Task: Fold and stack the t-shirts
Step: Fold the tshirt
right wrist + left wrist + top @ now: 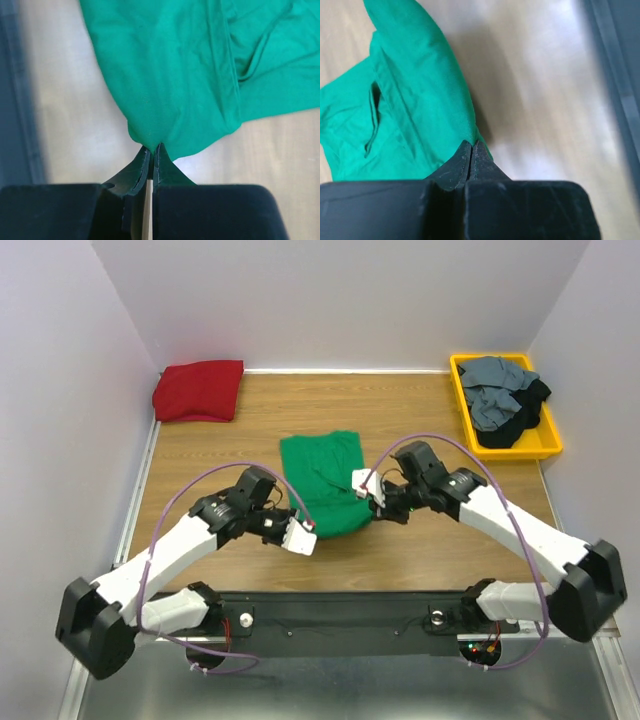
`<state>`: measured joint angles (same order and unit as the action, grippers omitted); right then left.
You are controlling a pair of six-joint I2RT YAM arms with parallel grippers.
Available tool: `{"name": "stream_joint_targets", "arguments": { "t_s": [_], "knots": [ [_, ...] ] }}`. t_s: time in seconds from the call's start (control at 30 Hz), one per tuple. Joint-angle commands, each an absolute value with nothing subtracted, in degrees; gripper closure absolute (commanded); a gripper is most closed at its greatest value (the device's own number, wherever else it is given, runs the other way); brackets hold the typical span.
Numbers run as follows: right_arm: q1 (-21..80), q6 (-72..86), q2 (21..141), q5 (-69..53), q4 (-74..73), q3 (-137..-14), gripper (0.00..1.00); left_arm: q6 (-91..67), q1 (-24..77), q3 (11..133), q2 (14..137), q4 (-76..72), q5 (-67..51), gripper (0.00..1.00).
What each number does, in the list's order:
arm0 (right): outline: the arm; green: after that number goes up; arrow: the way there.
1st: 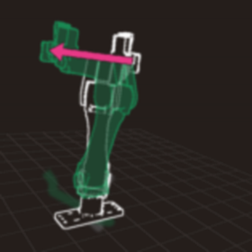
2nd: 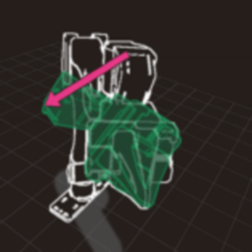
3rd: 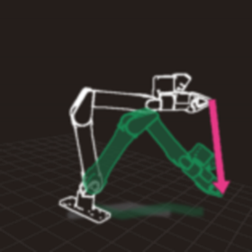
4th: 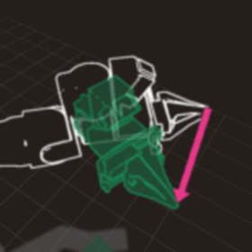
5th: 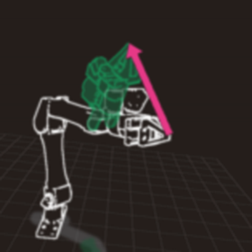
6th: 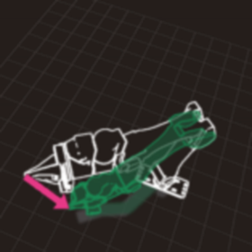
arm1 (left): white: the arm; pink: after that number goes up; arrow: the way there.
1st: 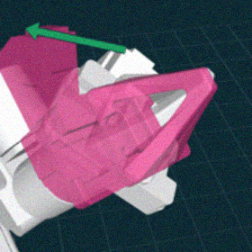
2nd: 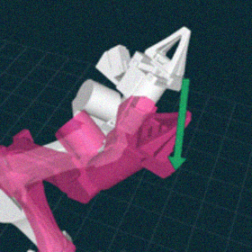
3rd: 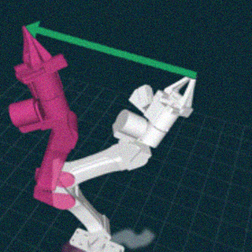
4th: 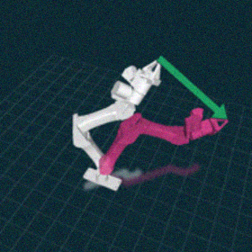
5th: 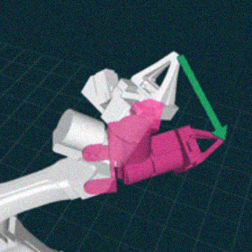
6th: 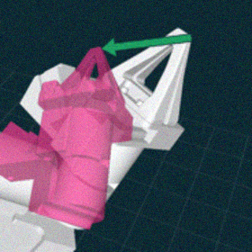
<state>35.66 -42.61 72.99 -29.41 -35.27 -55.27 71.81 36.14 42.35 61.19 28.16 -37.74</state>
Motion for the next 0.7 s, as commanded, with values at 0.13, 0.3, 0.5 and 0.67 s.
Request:
{"name": "stream_joint_targets", "arguments": {
  "t_s": [0.13, 0.3, 0.5, 0.67],
  "knots": [
    [40.25, -38.96, 63.19, -33.41, -46.94, -57.65, 0.99, 62.17, 38.41, 45.60, 50.72, 37.97, -50.52, 1.00],
    [36.33, -39.28, 70.12, -31.72, -46.06, -66.51, 0.99, 57.48, 34.47, 51.40, 55.36, 36.56, -50.10, 1.00],
    [25.24, -45.43, 85.85, -39.18, -45.18, -73.91, 0.99, 61.09, 19.43, 66.16, 77.14, 41.57, -56.34, 1.00],
    [23.29, -49.31, 100.68, -41.39, -44.39, -78.03, 0.99, 53.97, 16.44, 77.77, 98.58, 40.34, -54.32, 1.00]
  ]
}}
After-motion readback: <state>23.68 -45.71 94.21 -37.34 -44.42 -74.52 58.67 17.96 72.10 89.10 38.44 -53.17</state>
